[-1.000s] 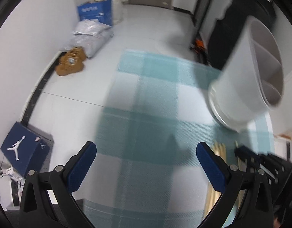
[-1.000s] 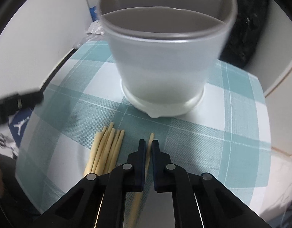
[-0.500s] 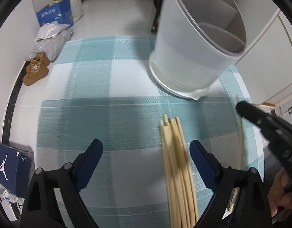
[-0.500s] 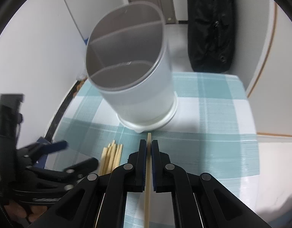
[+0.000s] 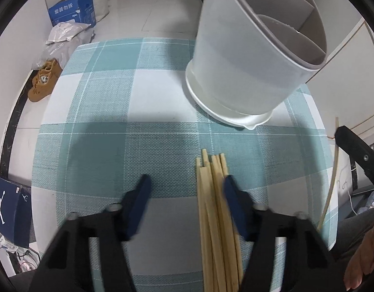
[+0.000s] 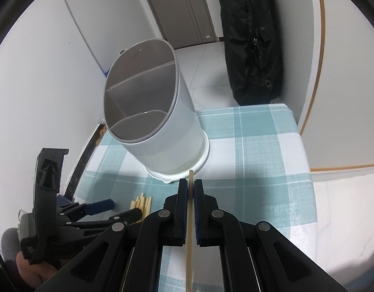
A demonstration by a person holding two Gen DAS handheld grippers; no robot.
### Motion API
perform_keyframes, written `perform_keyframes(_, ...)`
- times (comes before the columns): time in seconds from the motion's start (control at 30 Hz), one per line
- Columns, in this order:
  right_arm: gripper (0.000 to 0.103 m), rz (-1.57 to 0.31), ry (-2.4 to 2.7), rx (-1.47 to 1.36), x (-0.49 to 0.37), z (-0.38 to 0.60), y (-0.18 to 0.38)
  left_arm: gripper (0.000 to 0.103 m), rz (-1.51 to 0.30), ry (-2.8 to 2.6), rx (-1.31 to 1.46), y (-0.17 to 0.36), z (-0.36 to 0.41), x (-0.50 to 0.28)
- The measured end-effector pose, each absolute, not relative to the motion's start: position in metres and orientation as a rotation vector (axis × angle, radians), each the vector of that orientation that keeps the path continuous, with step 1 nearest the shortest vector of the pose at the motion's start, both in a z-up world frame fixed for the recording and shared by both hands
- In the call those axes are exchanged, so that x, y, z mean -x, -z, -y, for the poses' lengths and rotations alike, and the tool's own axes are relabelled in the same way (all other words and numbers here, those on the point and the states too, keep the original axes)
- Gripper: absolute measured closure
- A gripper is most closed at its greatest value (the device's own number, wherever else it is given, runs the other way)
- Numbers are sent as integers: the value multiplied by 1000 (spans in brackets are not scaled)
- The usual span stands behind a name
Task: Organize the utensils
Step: 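Lift the stick with the right tool while the left tool grasps another chopstick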
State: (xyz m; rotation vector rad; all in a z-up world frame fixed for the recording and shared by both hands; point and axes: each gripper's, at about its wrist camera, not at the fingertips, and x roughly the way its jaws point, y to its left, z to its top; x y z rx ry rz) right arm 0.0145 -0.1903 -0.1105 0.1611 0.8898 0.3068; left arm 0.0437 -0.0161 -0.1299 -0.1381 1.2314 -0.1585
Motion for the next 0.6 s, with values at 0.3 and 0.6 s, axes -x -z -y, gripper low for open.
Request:
perform_keyframes(0.3, 99, -884, -311, -145, -16, 186, 111, 96, -1239, 174, 189, 131, 13, -53)
perform_keyframes(0.6, 99, -888, -310, -147, -17, 184, 111, 100, -1212, 177, 235, 124, 14, -51)
